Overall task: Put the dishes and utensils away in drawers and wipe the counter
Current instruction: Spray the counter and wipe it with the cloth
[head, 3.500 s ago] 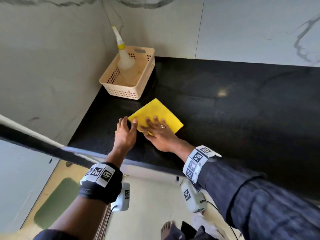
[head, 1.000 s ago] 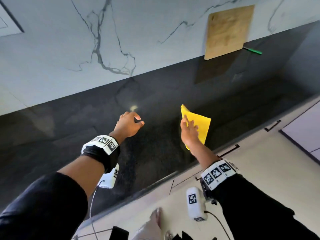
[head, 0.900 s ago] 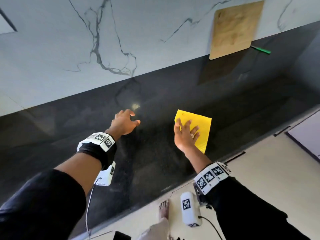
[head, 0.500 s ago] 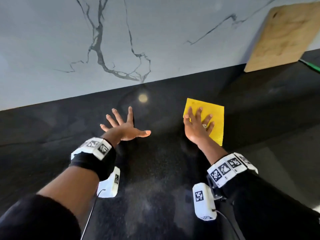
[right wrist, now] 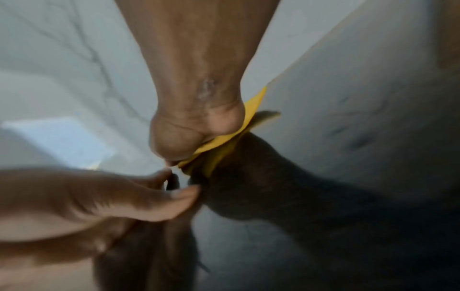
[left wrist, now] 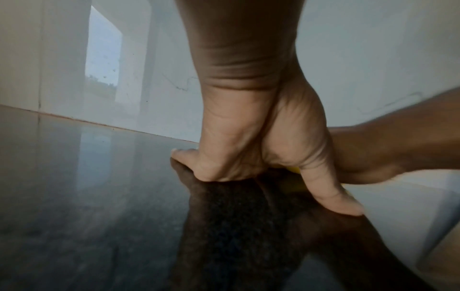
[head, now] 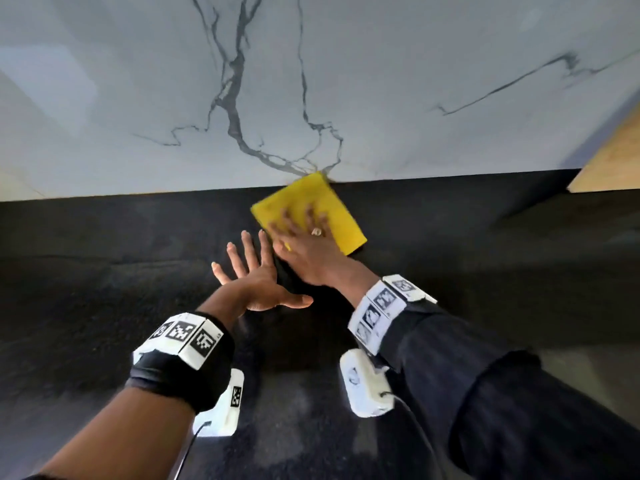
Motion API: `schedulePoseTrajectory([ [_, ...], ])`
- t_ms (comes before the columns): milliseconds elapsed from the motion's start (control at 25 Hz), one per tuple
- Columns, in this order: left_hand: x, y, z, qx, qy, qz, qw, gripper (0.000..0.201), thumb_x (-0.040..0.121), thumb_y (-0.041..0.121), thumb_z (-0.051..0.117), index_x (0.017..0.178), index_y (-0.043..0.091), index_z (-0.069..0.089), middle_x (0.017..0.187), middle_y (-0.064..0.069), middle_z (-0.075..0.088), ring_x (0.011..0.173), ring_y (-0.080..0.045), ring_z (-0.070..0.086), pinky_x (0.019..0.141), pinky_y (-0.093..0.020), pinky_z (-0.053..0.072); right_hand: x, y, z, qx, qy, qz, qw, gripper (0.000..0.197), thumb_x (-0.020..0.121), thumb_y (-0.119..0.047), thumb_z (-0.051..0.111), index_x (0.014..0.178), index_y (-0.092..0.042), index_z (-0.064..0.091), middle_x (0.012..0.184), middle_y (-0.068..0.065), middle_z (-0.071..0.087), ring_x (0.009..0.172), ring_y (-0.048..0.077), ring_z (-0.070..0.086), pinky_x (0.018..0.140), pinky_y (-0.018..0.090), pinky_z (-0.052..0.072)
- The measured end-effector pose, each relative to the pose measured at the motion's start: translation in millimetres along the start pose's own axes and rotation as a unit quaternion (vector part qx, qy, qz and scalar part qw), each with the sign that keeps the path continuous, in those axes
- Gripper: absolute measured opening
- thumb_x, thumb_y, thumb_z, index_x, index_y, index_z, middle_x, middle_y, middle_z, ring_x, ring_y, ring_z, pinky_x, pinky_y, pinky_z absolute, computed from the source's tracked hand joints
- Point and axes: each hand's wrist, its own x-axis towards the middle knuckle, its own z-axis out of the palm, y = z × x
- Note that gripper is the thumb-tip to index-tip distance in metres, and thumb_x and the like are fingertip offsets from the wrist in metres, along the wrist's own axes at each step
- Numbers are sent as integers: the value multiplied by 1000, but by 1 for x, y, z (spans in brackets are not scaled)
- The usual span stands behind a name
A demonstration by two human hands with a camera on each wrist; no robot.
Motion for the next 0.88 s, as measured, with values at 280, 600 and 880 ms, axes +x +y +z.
schedulePoseTrajectory([
  [280, -14, -9, -16, 3, -52, 52, 997, 148, 58, 77, 72, 143, 25, -38, 147, -7, -47, 138, -36, -37, 112, -65, -12, -103, 73, 3, 168, 58, 42, 983, 42, 106, -37, 26, 148, -39, 33, 161, -16, 11, 150, 12, -5, 116, 29, -10],
  [600, -8, -58, -53, 47, 51, 25, 997, 149, 48, 77, 78, 152, 31, -17, 157, -2, -34, 148, -30, -16, 117, -54, 3, -73, -44, 46, 102, 23, 48, 993, 54, 103, -54, 17, 155, -39, 14, 164, -7, -11, 147, 26, -24, 117, 47, -18],
  [880, 6, -78, -49, 2, 10, 27, 1000, 160, 28, 90, 62, 144, 37, -34, 148, -4, -47, 138, -25, -41, 113, -60, -17, -49, -19, 32, 31, 83, 183, 979, 103, 87, -77, 35, 156, -15, -9, 161, 11, -22, 147, 30, -25, 118, 45, -13],
])
